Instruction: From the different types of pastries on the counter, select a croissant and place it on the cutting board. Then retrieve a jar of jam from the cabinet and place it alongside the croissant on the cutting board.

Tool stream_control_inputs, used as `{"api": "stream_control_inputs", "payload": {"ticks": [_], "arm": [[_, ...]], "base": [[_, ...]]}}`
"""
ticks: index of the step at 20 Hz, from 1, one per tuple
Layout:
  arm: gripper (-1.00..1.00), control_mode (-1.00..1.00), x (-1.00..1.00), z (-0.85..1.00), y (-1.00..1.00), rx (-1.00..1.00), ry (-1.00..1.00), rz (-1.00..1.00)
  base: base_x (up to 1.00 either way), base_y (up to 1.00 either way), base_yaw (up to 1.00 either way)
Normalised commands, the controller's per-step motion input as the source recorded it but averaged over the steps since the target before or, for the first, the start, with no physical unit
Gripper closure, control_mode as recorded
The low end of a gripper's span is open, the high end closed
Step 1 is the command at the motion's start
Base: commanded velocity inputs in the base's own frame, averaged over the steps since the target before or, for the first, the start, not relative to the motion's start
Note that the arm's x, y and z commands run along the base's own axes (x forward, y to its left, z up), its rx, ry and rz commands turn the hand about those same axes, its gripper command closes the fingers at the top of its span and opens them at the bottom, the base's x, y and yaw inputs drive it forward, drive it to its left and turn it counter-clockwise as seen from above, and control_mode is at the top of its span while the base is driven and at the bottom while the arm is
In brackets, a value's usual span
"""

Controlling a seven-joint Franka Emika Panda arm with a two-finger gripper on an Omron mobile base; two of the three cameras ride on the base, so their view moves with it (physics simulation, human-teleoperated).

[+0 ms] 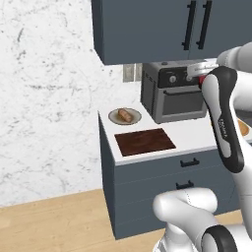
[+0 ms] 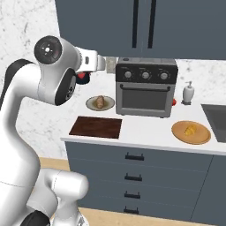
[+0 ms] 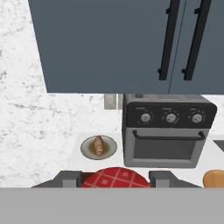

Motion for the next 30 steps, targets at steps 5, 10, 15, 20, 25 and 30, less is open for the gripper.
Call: {"api": "stream_control_inputs", "payload": {"ticks": [5, 10, 15, 20, 25, 30], "arm": [[1.00, 1.00, 0.00, 0.00, 0.00, 0.00, 0.00, 0.00], [1.00, 1.00, 0.00, 0.00, 0.00, 0.00, 0.00, 0.00], [1.00, -1.00, 0.00, -0.23, 0.00, 0.00, 0.00, 0.00], [1.00, -1.00, 0.00, -0.56, 0.04, 0.00, -0.08, 0.00], [1.00, -1.00, 0.00, -0.59, 0.09, 0.00, -0.08, 0.00], [1.00, -1.00, 0.00, -0.53, 0.05, 0.00, -0.01, 0.00]], "base": [[0.09, 0.04, 0.00], [0.00, 0.00, 0.00], [0.00, 0.00, 0.00], [0.00, 0.00, 0.00], [0.00, 0.00, 0.00], [0.00, 0.00, 0.00]]}}
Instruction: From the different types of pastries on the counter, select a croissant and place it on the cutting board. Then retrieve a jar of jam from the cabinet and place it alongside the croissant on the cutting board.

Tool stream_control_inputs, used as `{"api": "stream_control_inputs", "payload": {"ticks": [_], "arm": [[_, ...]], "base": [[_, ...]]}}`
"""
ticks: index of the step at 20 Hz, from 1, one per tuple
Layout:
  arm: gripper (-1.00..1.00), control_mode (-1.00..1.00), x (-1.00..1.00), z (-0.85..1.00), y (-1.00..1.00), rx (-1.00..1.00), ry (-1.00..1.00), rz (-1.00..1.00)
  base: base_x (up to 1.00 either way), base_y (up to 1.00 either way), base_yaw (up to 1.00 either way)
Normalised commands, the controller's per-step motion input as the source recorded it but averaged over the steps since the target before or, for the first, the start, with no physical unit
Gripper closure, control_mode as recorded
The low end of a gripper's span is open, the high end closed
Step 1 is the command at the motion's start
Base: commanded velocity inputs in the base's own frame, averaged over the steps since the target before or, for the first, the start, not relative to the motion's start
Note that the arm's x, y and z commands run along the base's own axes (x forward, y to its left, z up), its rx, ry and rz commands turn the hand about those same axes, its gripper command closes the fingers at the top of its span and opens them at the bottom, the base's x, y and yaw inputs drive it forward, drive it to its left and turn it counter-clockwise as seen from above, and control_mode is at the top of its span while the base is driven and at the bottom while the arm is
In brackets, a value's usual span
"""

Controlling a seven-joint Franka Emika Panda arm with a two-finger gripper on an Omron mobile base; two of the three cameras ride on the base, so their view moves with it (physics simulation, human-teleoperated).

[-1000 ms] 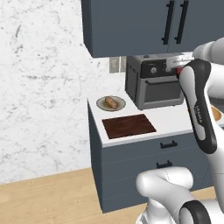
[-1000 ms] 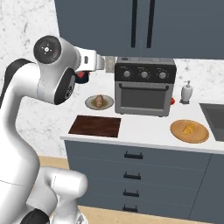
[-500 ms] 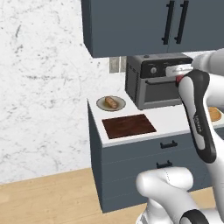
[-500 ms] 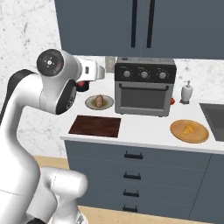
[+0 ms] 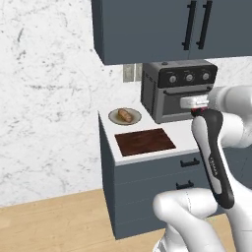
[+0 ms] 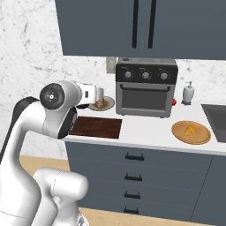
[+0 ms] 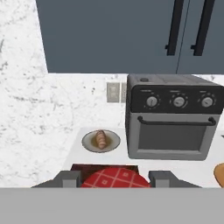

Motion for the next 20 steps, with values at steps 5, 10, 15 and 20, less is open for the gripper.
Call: {"api": "stream_control_inputs", "payload": {"ticks": [5, 10, 15, 20], "arm": [[1.00, -1.00, 0.00, -0.26, 0.00, 0.00, 0.08, 0.00], [1.00, -1.00, 0.01, -0.76, 0.00, -0.02, 0.18, 0.00], [1.00, -1.00, 0.05, -0.44, -0.03, -0.09, 0.01, 0.00], [1.00, -1.00, 0.16, -0.76, 0.00, -0.08, 0.00, 0.00]], "base": [[0.00, 0.00, 0.00], [0.00, 0.00, 0.00], [0.00, 0.00, 0.00], [0.00, 0.00, 0.00]]}}
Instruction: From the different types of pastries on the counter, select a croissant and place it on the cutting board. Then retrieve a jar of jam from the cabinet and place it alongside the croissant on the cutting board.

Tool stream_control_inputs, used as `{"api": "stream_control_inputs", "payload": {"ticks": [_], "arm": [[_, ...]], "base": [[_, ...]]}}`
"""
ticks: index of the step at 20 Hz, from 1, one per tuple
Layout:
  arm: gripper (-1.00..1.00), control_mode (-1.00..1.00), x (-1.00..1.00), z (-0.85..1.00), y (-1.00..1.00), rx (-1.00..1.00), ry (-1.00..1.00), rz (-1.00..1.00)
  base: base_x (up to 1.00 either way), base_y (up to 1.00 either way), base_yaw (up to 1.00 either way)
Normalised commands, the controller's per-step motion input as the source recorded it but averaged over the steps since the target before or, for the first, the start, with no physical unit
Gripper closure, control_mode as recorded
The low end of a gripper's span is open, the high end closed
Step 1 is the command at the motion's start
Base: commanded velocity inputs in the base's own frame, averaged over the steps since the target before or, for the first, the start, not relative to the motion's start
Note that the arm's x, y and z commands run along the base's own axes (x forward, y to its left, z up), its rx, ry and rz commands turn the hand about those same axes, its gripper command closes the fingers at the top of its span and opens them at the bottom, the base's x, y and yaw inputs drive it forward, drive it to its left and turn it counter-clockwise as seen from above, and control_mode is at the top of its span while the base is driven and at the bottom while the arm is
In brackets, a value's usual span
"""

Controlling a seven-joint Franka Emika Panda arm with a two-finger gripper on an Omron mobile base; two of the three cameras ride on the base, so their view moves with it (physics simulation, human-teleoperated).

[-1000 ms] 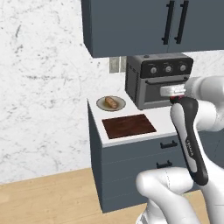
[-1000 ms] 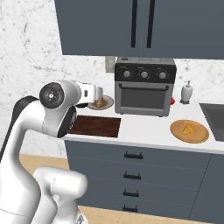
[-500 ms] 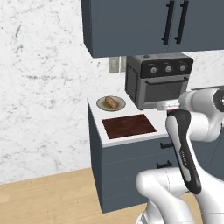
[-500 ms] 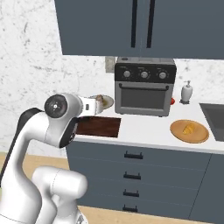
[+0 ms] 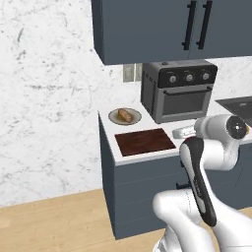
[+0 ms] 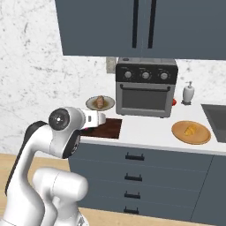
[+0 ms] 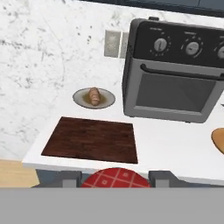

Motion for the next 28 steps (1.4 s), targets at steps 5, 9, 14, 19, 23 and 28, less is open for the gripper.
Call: {"api": "stream_control_inputs", "payload": {"ticks": [5, 9, 14, 19, 23, 28], "arm": [[1.00, -1.00, 0.34, -0.69, 0.01, -0.02, 0.00, 0.00], [1.00, -1.00, 0.63, -0.70, 0.03, 0.00, -0.07, 0.00], [1.00, -1.00, 0.69, -0.44, 0.00, 0.02, -0.02, 0.00], [1.00, -1.00, 0.34, -0.02, 0.00, 0.03, 0.04, 0.00], [1.00, -1.00, 0.07, -0.06, 0.00, 0.00, -0.01, 0.00], [1.00, -1.00, 0.00, 0.00, 0.00, 0.01, -0.02, 0.00]], "base": [[0.00, 0.00, 0.00], [0.00, 0.00, 0.00], [0.00, 0.00, 0.00], [0.00, 0.00, 0.00], [0.00, 0.00, 0.00], [0.00, 0.00, 0.00]]}}
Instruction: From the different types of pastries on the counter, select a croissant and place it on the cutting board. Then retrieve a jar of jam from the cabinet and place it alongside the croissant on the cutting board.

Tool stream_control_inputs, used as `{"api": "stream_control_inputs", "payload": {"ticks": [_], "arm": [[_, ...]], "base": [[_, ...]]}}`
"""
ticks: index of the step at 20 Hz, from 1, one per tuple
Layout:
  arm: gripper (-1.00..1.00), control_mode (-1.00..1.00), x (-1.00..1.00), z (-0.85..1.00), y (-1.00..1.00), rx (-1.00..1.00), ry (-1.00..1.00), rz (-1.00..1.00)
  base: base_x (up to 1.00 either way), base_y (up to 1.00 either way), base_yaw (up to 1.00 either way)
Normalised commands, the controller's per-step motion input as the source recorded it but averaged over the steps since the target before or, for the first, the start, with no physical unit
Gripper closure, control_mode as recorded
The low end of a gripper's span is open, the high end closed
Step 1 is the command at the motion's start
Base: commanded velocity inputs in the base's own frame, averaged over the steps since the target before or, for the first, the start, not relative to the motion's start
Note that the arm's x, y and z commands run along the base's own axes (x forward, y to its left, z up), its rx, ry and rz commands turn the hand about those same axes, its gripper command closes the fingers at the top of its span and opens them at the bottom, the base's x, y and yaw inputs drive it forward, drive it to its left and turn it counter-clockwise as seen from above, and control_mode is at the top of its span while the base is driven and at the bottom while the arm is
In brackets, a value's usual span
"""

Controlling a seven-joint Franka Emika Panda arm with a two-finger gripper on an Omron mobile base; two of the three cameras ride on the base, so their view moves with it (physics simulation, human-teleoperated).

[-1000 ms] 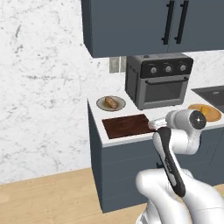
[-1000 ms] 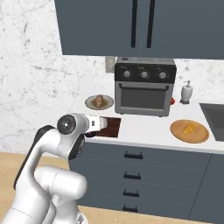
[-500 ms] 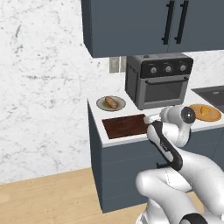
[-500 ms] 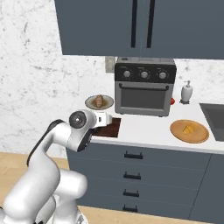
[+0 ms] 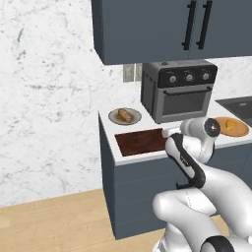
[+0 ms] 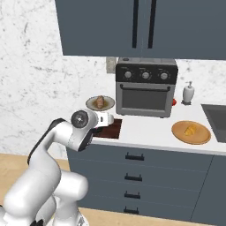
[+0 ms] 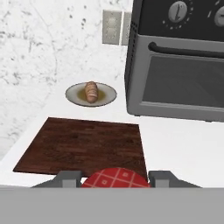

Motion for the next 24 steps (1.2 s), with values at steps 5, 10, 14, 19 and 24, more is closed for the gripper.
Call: {"api": "stream_control_inputs", "payload": {"ticks": [5, 10, 14, 19, 24], "arm": [[1.00, -1.00, 0.02, 0.00, 0.00, 0.08, -0.02, 0.00], [1.00, -1.00, 0.00, 0.00, 0.00, 0.11, 0.00, 0.00], [1.00, -1.00, 0.00, 0.00, 0.00, 0.11, 0.00, 0.00], [1.00, -1.00, 0.04, 0.00, 0.00, 0.11, 0.00, 0.00], [1.00, -1.00, 0.12, 0.00, 0.20, 0.00, 0.00, 0.00]], "base": [[0.00, 0.00, 0.00], [0.00, 0.00, 0.00], [0.00, 0.00, 0.00], [0.00, 0.00, 0.00], [0.00, 0.00, 0.00]]}}
